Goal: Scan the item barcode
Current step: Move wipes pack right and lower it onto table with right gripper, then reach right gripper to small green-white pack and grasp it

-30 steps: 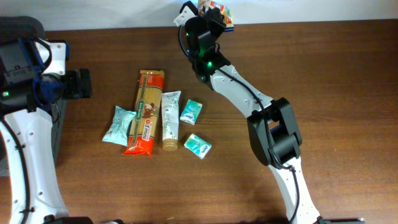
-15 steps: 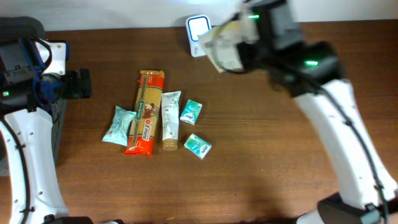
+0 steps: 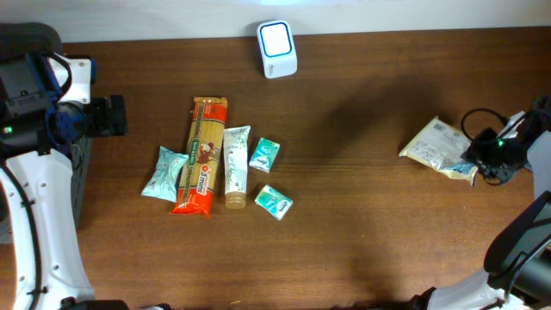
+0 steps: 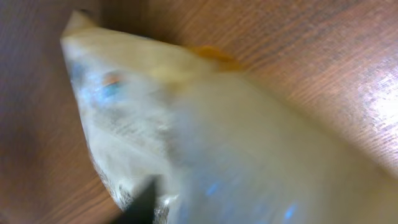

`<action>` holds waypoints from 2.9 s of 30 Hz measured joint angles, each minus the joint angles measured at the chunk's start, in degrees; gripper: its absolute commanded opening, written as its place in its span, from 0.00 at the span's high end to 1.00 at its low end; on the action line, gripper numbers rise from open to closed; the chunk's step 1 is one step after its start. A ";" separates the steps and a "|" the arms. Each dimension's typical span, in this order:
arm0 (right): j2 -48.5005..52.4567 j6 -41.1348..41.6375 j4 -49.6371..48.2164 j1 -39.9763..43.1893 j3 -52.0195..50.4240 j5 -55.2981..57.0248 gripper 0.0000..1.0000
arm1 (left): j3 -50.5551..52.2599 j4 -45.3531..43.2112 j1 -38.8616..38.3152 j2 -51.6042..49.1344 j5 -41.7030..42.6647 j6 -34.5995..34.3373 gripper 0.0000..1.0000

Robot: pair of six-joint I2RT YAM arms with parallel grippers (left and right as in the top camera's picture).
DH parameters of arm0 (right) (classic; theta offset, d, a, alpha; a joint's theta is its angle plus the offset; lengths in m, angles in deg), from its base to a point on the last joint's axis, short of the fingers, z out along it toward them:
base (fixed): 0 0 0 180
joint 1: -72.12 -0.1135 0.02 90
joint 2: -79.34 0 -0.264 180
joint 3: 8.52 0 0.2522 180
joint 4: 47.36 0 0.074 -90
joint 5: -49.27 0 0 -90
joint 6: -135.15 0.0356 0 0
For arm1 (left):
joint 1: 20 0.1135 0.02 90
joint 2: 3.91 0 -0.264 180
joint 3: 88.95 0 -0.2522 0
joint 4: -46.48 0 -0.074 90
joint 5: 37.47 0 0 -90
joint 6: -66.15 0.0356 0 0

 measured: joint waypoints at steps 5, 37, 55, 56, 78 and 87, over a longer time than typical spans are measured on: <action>-0.81 0.44 10.75 -3.69 8.68 3.41 0.01 | 0.00 -0.09 0.00 0.00 -0.02 0.00 0.01; 15.37 9.73 8.15 -75.82 11.89 0.96 0.56 | 0.00 0.00 0.00 0.00 0.00 0.00 0.01; 18.93 10.88 4.20 -59.63 20.74 8.50 0.96 | 0.00 0.00 0.00 0.00 0.00 0.00 0.01; 20.24 13.81 4.11 -59.80 20.74 8.55 0.96 | 0.00 0.00 0.00 0.00 0.00 0.00 0.01; 22.05 4.68 15.58 -69.83 21.55 4.59 0.96 | 0.00 0.00 0.00 0.00 0.00 0.00 0.01; 21.64 5.97 17.79 -64.72 14.82 6.05 0.96 | 0.00 0.00 0.00 0.00 0.00 0.00 0.01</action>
